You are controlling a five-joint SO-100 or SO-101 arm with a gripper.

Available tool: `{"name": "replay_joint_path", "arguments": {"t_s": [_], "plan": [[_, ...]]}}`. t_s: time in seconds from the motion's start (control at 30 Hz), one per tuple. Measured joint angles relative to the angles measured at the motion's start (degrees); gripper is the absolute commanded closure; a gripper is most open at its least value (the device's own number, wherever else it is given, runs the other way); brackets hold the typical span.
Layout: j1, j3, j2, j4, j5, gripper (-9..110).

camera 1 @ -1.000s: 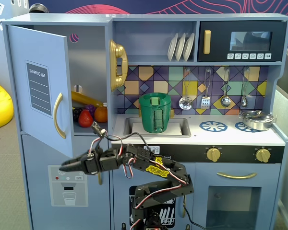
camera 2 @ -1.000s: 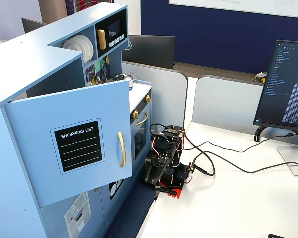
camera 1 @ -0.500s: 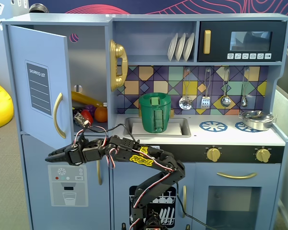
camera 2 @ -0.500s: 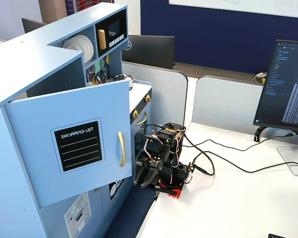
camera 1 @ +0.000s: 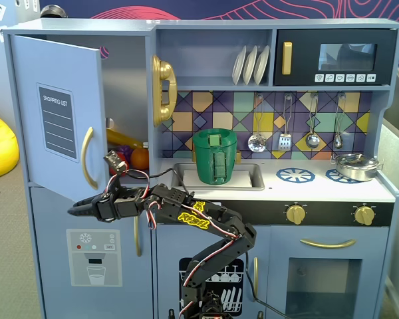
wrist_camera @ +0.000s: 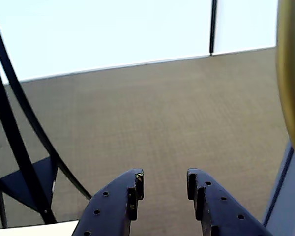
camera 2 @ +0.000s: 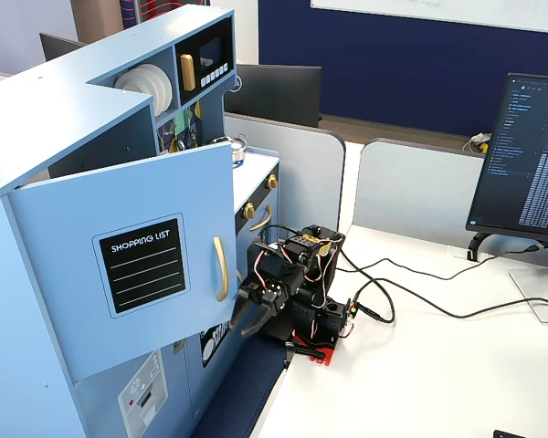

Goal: Close the left cabinet door

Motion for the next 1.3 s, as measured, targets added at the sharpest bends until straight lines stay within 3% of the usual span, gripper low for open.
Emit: {"name": "replay_joint_path", "arguments": {"t_s": [0.67,1.3], "plan": [[18.37,0.0,0.0,0.18,-2.11,102],[33.93,0.0,-12.22,-15.73,-6.59,102]]}}
